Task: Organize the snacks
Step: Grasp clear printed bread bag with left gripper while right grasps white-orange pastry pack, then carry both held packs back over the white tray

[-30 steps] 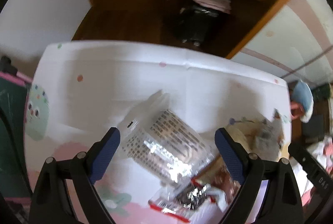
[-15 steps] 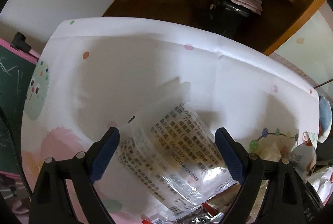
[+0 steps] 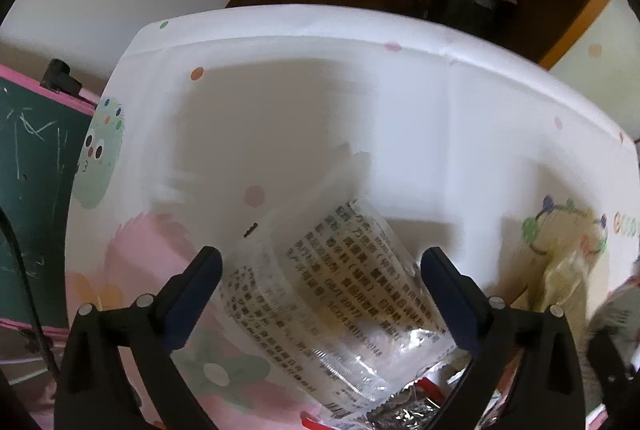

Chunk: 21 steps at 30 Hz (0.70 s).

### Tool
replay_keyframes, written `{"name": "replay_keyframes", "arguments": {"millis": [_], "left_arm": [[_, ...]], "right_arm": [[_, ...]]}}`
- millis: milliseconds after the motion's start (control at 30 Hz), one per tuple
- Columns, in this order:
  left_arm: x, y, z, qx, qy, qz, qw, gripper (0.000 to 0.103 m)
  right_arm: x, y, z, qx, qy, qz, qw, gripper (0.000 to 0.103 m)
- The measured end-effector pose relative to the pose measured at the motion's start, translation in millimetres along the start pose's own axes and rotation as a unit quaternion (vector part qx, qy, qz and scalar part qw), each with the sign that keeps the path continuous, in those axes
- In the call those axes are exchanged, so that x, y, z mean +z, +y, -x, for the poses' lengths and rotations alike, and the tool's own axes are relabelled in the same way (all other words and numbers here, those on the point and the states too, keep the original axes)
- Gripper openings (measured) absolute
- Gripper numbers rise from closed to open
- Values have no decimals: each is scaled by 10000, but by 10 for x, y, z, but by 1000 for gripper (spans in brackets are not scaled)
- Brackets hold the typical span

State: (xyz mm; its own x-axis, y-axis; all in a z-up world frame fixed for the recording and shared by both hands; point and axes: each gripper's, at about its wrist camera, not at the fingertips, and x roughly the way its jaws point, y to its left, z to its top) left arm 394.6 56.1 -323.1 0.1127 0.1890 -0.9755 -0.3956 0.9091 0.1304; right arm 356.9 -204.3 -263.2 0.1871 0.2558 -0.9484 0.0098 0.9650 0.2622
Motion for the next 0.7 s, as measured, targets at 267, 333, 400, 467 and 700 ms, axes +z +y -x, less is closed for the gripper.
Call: {"name": "replay_keyframes", "arguments": {"millis": [267, 333, 400, 467, 700], "left_arm": [[-61, 11, 134, 19, 9, -351, 9994, 101], [-26, 102, 235, -45, -32, -223, 9997, 101], [-10, 189, 304, -119, 5, -64, 9999, 101], [-22, 252, 320, -200, 126, 166, 9996, 101], [-128, 228, 214, -272, 534, 837, 9947, 101]], "right_arm": [[-120, 11, 258, 216, -79, 124, 9997, 53], [-132, -7, 319, 257, -127, 135, 9995, 53], [-147, 27, 319, 286, -150, 126, 9994, 53], [-149, 34, 328, 322, -154, 120, 9993, 53], [-171, 64, 351, 251, -190, 310, 9990, 53]]}}
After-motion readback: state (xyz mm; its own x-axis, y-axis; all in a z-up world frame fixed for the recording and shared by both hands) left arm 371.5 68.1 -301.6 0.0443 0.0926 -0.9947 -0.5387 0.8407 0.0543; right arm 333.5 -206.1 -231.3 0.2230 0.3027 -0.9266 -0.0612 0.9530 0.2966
